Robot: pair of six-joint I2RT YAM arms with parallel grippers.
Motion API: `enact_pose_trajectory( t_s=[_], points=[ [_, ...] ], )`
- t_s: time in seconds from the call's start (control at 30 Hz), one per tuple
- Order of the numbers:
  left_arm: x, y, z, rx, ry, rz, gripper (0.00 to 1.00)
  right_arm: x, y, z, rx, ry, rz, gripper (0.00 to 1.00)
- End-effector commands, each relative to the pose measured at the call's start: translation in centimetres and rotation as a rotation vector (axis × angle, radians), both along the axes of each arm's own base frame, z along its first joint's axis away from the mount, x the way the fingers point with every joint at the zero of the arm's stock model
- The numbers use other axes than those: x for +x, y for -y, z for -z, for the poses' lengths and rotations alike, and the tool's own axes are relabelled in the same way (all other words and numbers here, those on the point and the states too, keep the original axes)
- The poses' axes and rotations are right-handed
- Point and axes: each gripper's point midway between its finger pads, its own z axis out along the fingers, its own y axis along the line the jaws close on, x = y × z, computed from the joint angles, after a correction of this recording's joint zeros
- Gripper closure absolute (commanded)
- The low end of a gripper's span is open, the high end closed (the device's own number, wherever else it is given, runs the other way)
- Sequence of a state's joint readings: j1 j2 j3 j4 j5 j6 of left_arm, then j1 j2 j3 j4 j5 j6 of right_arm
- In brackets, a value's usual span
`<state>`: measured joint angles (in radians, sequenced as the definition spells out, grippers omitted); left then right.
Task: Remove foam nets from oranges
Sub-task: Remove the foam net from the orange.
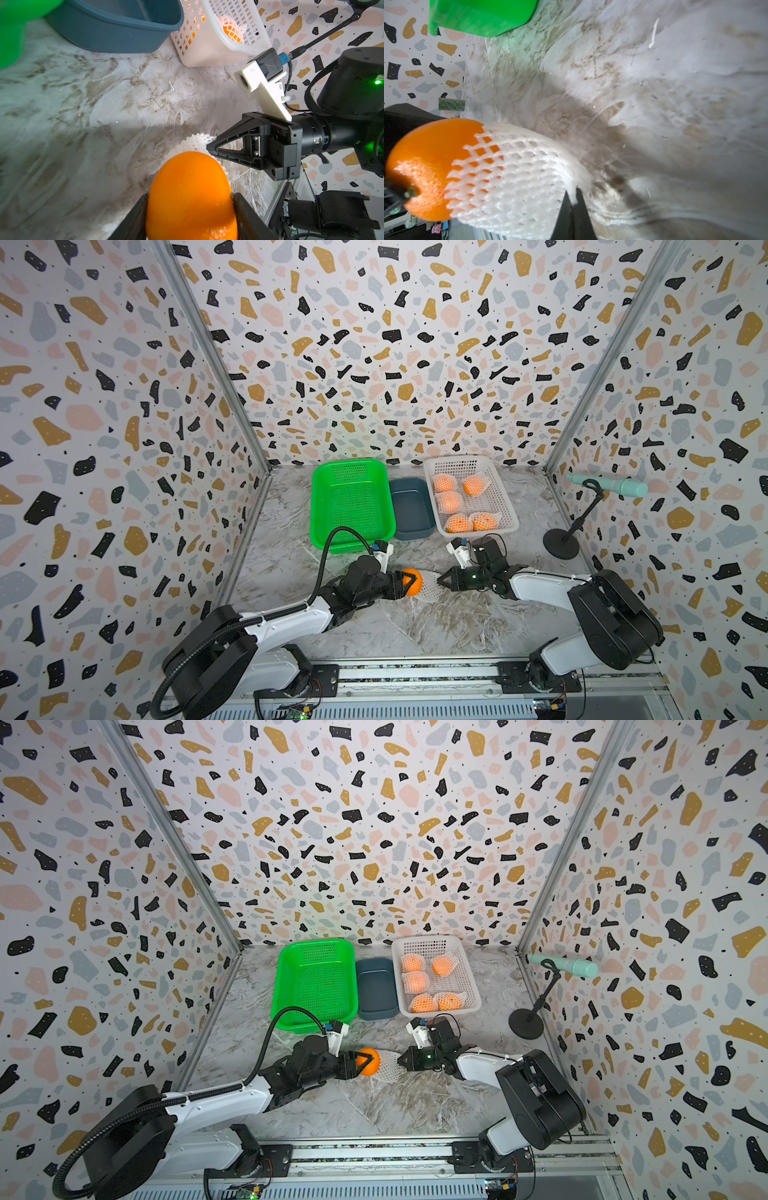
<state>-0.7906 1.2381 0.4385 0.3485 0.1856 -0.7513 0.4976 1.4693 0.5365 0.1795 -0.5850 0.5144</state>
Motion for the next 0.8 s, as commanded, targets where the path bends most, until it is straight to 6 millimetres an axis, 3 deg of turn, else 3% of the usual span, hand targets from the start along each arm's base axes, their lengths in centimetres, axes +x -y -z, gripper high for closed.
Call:
enact_pose_trajectory(
  t_s=[0.0,0.13,0.3,0.6,0.77],
  points=[
    [0.2,-0.6,0.0,0.010,0.015,-0.005,0.42,1.1,1.3,-1.1,-0.025,0.044,0.052,1.00],
    [0.2,-1.0,0.0,0.017,0.020,-0.012,0.43,2.0,2.5,-2.6,-0.035,0.086,0.085,1.00],
    [0.0,-1.2,0.5,0.010,0.016,-0.009,0.42,3.3,2.5,-5.9,-0.036,0.170,0.087,1.00],
    [-0.5,-1.3,1.2,0.004,0.005,-0.002,0.42,6.1,1.0,-12.8,0.028,0.311,0.077,1.00],
    [-0.5,-1.1,1.2,0.000,0.003,0.008,0.42,8.1,-0.3,-15.3,0.052,0.363,0.064,1.00]
  ],
)
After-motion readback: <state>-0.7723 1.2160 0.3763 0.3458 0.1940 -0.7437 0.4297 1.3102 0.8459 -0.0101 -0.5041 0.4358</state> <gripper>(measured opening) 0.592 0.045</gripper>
